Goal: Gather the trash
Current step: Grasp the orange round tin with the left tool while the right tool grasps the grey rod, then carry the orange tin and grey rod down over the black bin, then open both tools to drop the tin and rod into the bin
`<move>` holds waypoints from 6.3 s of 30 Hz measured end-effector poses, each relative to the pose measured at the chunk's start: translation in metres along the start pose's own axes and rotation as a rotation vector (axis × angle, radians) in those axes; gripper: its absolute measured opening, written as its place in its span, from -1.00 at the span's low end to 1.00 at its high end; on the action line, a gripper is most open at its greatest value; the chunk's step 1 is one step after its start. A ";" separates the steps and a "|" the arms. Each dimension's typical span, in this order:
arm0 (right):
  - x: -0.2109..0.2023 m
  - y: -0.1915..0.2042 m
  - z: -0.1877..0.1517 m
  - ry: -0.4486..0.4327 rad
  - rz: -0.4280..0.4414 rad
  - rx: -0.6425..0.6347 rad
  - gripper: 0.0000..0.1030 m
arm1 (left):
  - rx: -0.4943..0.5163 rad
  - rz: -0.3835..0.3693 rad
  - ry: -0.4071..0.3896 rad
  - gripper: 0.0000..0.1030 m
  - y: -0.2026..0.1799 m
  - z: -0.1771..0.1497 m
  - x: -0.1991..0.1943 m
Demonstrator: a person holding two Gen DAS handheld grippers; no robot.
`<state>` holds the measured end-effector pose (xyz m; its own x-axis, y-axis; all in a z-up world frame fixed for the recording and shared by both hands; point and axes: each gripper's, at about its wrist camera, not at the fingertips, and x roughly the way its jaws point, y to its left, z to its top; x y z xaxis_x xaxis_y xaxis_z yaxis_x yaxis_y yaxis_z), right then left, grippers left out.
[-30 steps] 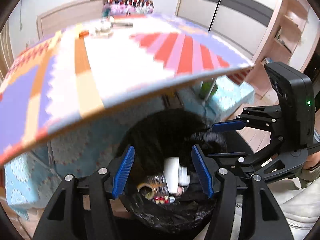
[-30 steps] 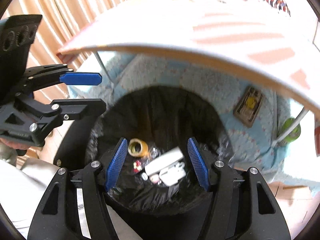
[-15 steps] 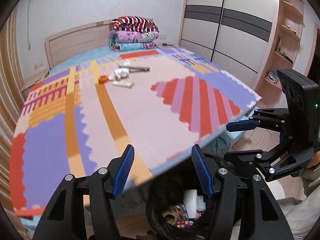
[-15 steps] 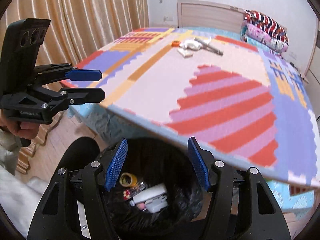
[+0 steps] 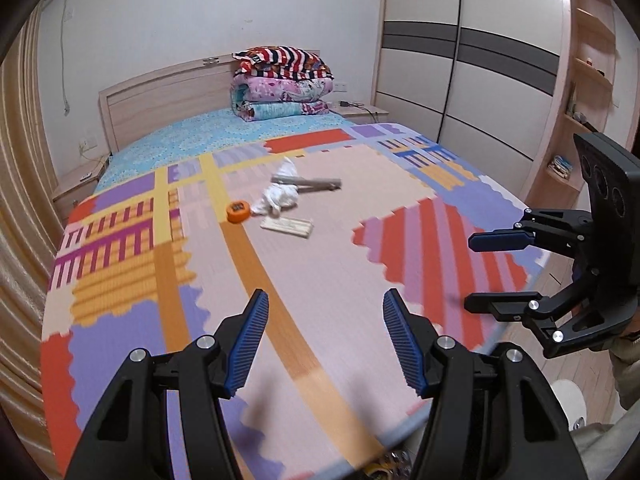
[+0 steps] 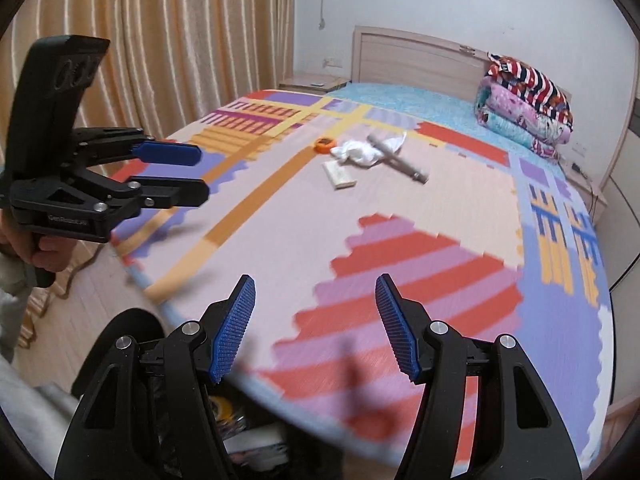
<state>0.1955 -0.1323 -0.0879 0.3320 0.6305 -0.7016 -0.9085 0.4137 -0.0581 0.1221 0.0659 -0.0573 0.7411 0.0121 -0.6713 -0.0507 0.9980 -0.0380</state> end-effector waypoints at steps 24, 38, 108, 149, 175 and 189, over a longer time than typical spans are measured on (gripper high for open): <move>0.110 -0.071 0.077 0.041 -0.061 0.006 0.20 | -0.120 0.086 0.105 0.11 0.095 0.059 0.125; 0.143 -0.111 0.096 0.052 -0.016 0.054 0.10 | -0.077 0.112 0.134 -0.37 0.097 0.072 0.160; 0.055 -0.041 0.056 0.031 -0.047 0.016 -0.77 | -0.087 0.132 0.080 -0.45 0.064 0.011 0.072; -0.027 0.073 -0.128 0.190 0.154 0.025 -0.77 | 0.022 -0.138 0.214 -0.45 -0.096 -0.142 -0.002; 0.054 0.071 -0.178 0.399 0.220 0.136 -0.76 | -0.039 -0.169 0.440 -0.44 -0.103 -0.188 0.070; 0.037 0.065 -0.171 0.352 0.208 0.147 -0.63 | -0.050 -0.175 0.368 -0.14 -0.095 -0.173 0.049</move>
<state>0.1056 -0.1941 -0.2390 0.0157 0.4583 -0.8887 -0.8926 0.4070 0.1942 0.0469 -0.0396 -0.2148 0.4530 -0.1894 -0.8712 0.0157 0.9787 -0.2047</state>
